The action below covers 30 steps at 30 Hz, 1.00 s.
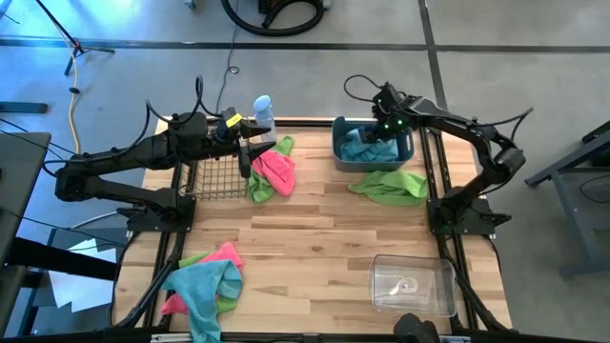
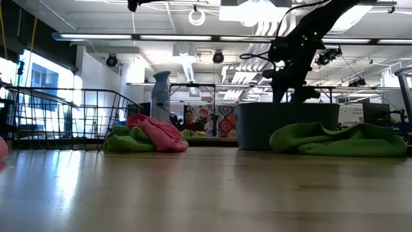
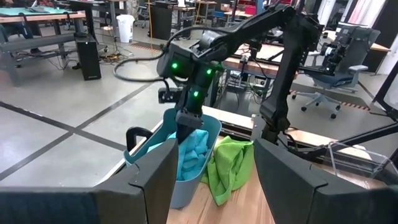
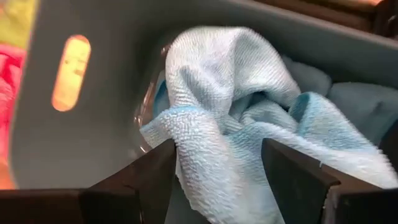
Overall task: Sort microfiber towel by color & place in baskets
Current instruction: Put the top blue towel into the blue bin, then put the blue towel into the blue bin
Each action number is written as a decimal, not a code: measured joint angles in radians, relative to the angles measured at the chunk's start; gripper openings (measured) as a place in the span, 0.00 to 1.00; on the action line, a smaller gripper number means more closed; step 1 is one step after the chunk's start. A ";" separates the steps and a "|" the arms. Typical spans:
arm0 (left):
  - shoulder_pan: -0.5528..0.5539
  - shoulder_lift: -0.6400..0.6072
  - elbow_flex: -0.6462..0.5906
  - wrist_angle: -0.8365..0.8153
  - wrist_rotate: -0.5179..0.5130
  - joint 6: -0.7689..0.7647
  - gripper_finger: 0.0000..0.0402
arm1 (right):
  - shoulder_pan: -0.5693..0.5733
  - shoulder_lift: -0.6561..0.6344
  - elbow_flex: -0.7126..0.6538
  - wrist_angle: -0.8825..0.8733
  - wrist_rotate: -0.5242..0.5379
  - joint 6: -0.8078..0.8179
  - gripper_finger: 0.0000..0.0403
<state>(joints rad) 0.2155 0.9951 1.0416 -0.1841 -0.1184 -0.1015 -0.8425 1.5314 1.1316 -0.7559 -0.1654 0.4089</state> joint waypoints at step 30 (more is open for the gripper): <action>0.000 0.000 0.000 -0.006 0.000 -0.044 0.50 | 0.119 -0.286 0.000 0.593 -0.458 0.039 0.58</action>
<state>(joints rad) 0.2155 0.9951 1.0416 -0.1902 -0.1184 -0.1458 -0.7232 1.2457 1.1320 -0.1633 -0.6234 0.4482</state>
